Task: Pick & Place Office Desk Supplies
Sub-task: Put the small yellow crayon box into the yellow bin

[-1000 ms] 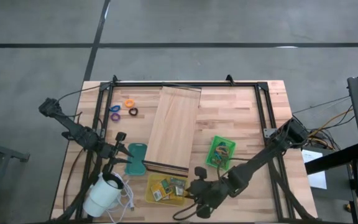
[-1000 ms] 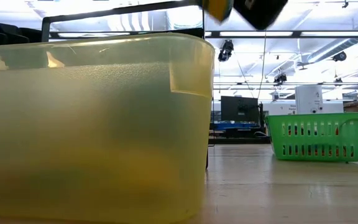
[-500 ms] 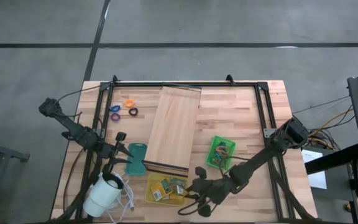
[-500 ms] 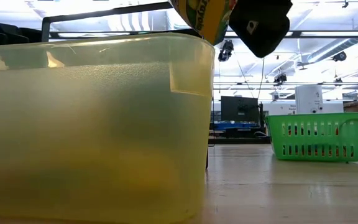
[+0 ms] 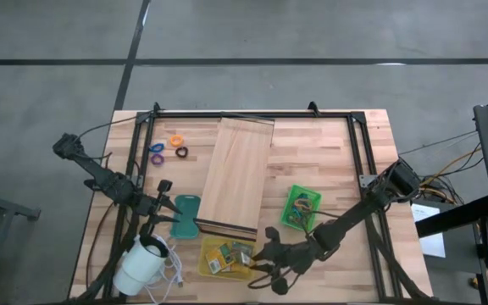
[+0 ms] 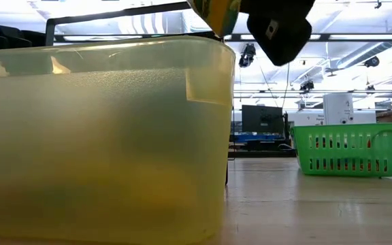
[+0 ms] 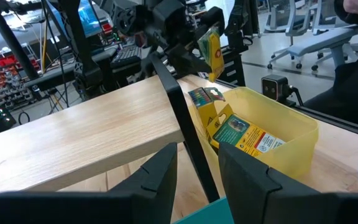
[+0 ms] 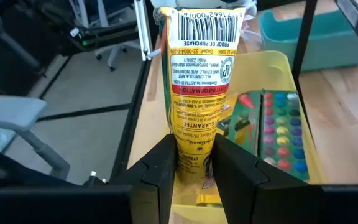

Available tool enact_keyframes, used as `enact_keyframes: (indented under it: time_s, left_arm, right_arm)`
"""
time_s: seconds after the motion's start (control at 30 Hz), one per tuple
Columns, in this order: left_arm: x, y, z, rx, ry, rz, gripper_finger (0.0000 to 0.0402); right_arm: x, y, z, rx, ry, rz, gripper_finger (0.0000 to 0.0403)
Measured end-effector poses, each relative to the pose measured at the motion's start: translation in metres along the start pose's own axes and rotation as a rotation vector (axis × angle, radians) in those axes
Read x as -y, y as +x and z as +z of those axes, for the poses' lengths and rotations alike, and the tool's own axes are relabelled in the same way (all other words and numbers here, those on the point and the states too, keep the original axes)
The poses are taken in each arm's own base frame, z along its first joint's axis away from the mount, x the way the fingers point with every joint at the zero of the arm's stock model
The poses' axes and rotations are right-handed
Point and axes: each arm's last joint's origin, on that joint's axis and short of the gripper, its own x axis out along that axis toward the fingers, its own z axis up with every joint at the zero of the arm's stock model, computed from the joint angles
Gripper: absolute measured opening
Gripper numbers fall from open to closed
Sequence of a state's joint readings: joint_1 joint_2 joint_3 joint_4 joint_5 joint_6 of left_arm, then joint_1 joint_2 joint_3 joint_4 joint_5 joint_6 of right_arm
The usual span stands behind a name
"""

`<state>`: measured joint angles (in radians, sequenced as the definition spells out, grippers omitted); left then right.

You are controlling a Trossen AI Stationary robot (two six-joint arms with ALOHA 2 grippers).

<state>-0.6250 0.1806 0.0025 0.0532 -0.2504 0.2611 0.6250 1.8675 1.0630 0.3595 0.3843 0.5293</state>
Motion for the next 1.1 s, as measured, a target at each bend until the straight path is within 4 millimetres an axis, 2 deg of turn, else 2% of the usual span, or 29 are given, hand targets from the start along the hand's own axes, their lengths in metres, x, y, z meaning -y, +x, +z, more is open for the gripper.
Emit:
enact_keyframes:
  time_s: [0.27,0.37,0.53,0.7,1.1]
  left_arm:
    - [0.000,0.000,0.000,0.000,0.000,0.000,0.0120]
    - [0.000,0.000,0.000,0.000,0.000,0.000,0.0120]
    - [0.000,0.000,0.000,0.001,0.000,0.000,0.0120]
    - [0.000,0.000,-0.001,-0.007,-0.001,-0.002,0.0120]
    - [0.000,0.000,0.000,-0.006,0.002,-0.002,0.0120]
  right_arm:
    - [-0.009,0.002,0.021,0.057,-0.102,0.016,0.0095]
    - [-0.010,0.010,0.026,0.080,-0.106,0.008,0.0095]
    - [-0.011,0.039,0.018,0.067,-0.203,-0.018,0.0095]
    - [-0.018,0.056,0.024,0.096,-0.233,-0.037,0.0095]
    - [-0.019,0.062,0.023,-0.037,-0.153,-0.096,0.0095]
